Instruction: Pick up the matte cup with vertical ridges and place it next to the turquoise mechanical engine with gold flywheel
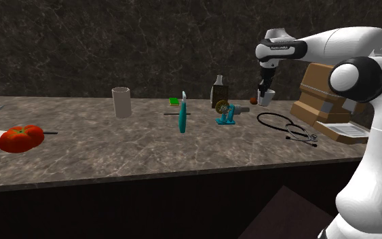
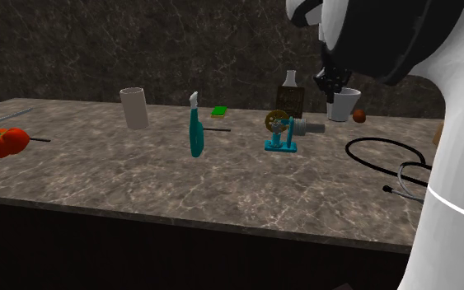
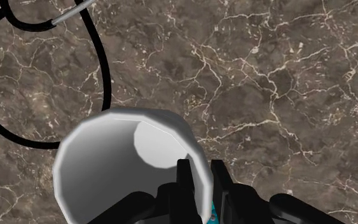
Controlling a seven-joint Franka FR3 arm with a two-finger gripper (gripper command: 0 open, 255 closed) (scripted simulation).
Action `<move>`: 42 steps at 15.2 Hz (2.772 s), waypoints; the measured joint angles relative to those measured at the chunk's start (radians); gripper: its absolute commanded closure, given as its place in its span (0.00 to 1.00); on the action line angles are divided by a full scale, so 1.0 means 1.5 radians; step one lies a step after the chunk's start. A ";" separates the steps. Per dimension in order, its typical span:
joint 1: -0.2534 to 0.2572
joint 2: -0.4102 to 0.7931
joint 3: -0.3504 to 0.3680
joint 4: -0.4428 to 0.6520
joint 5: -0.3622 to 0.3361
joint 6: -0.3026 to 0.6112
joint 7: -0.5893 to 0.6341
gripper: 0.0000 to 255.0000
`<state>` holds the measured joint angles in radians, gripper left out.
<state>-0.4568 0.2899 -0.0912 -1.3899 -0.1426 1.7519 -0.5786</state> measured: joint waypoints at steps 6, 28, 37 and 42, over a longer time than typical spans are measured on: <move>-0.001 -0.003 0.000 -0.061 -0.002 0.057 0.007 1.00; -0.001 0.028 -0.001 -0.213 -0.011 0.239 0.037 1.00; -0.002 0.048 -0.002 -0.243 -0.014 0.288 0.044 1.00; -0.002 0.048 -0.002 -0.243 -0.014 0.289 0.044 0.00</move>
<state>-0.4598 0.3622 -0.0935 -1.7545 -0.1629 2.1852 -0.5127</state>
